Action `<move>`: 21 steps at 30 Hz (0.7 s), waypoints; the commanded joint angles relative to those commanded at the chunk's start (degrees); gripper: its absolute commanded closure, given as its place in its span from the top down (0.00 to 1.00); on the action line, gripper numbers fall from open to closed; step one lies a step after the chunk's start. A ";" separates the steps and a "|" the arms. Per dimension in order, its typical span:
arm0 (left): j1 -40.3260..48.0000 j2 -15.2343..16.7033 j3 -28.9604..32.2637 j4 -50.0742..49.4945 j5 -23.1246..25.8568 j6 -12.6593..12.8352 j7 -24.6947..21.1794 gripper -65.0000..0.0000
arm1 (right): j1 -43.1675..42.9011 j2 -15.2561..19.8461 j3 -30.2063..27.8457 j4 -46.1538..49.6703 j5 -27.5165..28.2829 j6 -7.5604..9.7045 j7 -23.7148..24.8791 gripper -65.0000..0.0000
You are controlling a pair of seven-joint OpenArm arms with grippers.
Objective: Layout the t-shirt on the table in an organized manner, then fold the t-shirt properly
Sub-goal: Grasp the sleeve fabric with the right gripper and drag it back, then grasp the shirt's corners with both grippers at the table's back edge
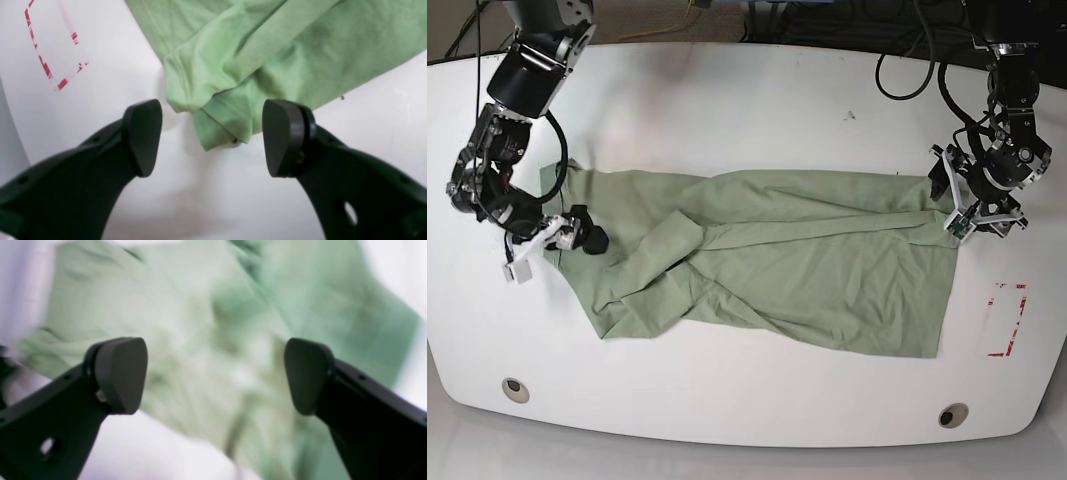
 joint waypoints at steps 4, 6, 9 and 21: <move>0.00 0.00 -0.26 0.00 0.00 0.00 0.00 0.67 | -3.69 1.93 0.00 2.73 -0.18 0.18 1.14 0.93; 0.00 0.00 -0.35 0.09 0.00 0.00 0.00 0.67 | -5.36 2.73 0.00 3.25 -0.26 0.26 1.93 0.93; 0.00 0.00 -1.58 0.26 0.00 0.00 -0.09 0.67 | -7.65 4.13 0.00 3.43 -0.26 0.26 3.87 0.94; -0.26 6.24 -12.22 0.18 0.00 0.00 -8.62 0.67 | -11.96 5.36 -0.09 3.34 -14.77 0.88 13.71 0.94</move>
